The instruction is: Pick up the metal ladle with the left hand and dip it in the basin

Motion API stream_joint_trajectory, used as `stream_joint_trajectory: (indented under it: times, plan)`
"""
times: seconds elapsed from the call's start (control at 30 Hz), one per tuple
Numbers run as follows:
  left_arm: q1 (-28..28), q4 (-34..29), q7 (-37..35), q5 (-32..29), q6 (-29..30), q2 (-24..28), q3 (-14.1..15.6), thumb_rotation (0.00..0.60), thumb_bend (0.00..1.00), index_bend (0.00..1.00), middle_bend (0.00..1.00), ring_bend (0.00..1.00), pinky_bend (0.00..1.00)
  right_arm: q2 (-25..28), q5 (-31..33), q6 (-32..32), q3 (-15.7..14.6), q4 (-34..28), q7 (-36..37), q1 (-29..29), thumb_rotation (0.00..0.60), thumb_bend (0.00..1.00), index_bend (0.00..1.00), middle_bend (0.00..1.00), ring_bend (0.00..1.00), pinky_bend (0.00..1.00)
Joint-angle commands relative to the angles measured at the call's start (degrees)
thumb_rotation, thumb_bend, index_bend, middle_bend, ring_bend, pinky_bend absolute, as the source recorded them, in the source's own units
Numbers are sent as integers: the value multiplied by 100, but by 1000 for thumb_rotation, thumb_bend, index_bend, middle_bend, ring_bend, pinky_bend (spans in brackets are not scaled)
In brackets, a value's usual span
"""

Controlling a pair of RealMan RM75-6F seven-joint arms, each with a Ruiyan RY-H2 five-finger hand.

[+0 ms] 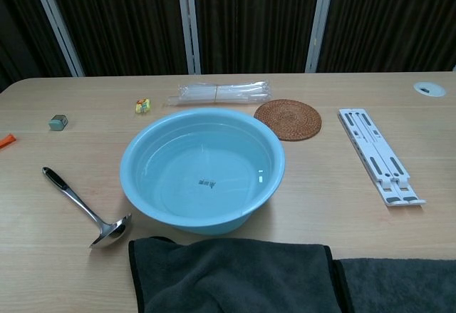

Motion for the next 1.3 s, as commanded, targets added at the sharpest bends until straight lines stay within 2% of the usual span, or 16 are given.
stream_joint_trajectory:
  times: [0.03, 0.2, 0.23, 0.3, 0.63, 0.83, 1.07, 1.3]
  plan:
    - [-164, 40, 96, 5, -207, 22, -43, 600, 319, 298, 0, 0, 0, -7, 2, 15, 8, 4, -18, -5, 600, 4, 0, 0, 0, 0]
    - [-756, 104, 203, -202, -1120, 155, -208, 600, 319, 353, 0, 0, 0, -39, 100, -35, 62, 49, -6, 23, 600, 4, 0, 0, 0, 0]
    - [-1002, 226, 164, -330, -1523, 96, -288, 600, 319, 354, 0, 0, 0, -55, 182, -141, 83, 80, 3, 64, 600, 4, 0, 0, 0, 0]
    - [-1220, 402, 53, -462, -1839, -14, -362, 600, 319, 359, 0, 0, 0, -73, 278, -270, 104, 117, -16, 114, 600, 4, 0, 0, 0, 0]
    - [-1665, 1286, -387, -630, -2409, -634, -387, 600, 320, 428, 0, 0, 0, -79, 465, -401, 162, 187, 5, 162, 600, 4, 0, 0, 0, 0]
    - [-1818, 1654, -790, -399, -2500, -964, -224, 600, 319, 454, 0, 0, 0, -82, 578, -502, 188, 219, 1, 198, 600, 5, 0, 0, 0, 0]
    - [-2068, 2653, -1452, -24, -2600, -1721, 18, 600, 320, 427, 0, 0, 0, -25, 470, -412, 146, 186, 104, 160, 600, 4, 0, 0, 0, 0]
    - [-2147, 3059, -1610, 147, -2508, -2025, 175, 600, 321, 438, 0, 0, 0, 44, 467, -326, 154, 193, 224, 111, 600, 4, 0, 0, 0, 0]
